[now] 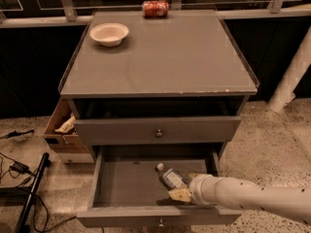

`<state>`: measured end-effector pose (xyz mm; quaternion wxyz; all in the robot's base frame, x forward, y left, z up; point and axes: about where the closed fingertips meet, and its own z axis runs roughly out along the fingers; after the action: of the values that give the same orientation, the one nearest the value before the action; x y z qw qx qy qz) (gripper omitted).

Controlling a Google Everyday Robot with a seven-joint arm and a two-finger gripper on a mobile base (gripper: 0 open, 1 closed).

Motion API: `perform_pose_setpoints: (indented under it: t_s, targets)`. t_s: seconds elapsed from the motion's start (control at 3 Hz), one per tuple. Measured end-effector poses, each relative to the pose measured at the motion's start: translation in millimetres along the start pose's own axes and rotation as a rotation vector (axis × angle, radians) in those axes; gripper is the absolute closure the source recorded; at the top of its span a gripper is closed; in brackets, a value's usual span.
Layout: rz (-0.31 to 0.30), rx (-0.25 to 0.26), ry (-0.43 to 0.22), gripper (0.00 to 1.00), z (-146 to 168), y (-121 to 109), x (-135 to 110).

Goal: Pick blue plastic bottle from middle drawer and place on counter

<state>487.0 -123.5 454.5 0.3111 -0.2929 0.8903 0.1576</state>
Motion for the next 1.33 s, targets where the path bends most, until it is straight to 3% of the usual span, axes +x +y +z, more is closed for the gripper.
perform_pose_setpoints:
  t_s: [0.67,1.33]
  targets:
    - [0.005,0.029,-0.010,0.25,24.5,-8.9,8.5]
    - [-0.016,0.057,0.031,0.25,57.1,-20.0,15.9]
